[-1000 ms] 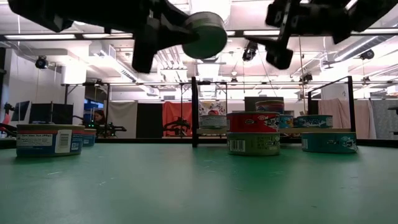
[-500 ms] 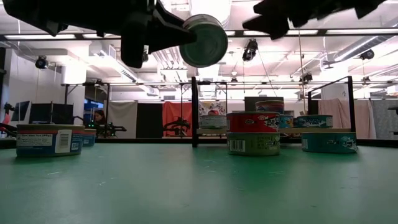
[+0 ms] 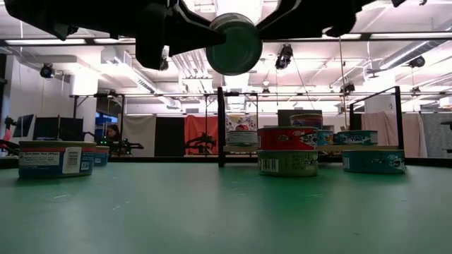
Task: Stack canned seafood by type on shelf
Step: Stack the green tuna can on top of the green tuna can on the shelf
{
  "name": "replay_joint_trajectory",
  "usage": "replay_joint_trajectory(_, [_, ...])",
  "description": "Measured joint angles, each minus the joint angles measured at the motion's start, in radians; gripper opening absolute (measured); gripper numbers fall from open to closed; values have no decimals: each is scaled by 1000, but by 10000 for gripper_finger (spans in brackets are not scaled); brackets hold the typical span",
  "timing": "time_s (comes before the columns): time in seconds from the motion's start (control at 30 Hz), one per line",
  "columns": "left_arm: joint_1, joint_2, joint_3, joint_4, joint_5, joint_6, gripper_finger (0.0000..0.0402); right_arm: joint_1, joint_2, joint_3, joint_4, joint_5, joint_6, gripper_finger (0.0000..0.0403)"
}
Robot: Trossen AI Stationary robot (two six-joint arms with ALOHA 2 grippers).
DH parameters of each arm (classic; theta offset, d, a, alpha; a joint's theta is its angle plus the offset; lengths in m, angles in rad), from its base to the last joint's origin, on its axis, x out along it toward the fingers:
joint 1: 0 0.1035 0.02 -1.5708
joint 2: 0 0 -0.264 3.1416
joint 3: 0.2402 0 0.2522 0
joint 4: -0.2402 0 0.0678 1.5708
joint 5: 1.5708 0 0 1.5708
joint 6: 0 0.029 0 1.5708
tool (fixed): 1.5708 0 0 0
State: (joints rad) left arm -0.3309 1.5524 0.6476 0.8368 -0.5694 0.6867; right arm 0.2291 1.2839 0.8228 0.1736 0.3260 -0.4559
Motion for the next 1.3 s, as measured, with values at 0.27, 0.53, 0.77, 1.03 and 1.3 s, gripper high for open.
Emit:
replay_joint_trajectory(0.27, [0,0,2,-3,11,-4,127,0,88,95,-81,1,-25,260])
replay_joint_trajectory(0.53, [0,0,-3,-17,7,-23,143,0,127,161,-170,15,-53,159])
replay_joint_trajectory(0.77, [0,0,-3,-11,-38,-15,195,0,127,160,-176,16,-62,133])
replay_joint_trajectory(1.03, [0,0,-20,-16,-132,-15,195,5,92,165,-246,129,-87,133])
replay_joint_trajectory(1.3, [0,0,-95,184,-128,-63,195,-7,51,144,-333,330,-144,133])
